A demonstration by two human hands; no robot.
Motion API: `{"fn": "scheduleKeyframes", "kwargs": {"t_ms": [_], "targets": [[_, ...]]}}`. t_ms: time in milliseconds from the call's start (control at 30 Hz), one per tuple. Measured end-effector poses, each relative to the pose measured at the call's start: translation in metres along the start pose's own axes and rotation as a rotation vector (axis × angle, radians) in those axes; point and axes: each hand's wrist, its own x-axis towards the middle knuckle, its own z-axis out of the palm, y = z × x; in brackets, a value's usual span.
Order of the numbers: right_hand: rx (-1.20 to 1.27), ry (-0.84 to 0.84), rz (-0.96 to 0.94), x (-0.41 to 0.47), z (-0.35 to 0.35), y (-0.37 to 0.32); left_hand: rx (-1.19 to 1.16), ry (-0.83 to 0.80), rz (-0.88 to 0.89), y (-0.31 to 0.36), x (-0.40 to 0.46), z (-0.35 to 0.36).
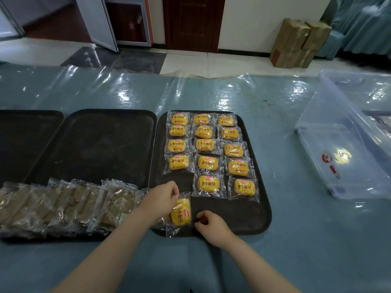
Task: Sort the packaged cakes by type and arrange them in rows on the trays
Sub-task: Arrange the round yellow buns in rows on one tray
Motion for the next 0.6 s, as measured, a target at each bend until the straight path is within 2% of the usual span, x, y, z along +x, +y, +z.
{"fn": "scheduleKeyframes", "kwargs": {"t_ms": [200,333,467,600], "targets": [[0.110,0.030,0.004,0.004,0.007,-0.005,-0.171,-0.037,-0.040,-0.011,-0.001,-0.012],[0.354,0.075,0.034,0.003,0.013,-0.012,-0.289,-0.004,-0.077,-0.023,0.004,-0.019],[0.614,0.042,0.091,0.000,0.017,-0.025,-0.469,0.007,-0.138,-0.032,0.010,-0.023],[0.722,0.106,0.094,0.003,0.012,-0.038,-0.536,0.020,-0.174,-0.036,0.016,-0.027]]}}
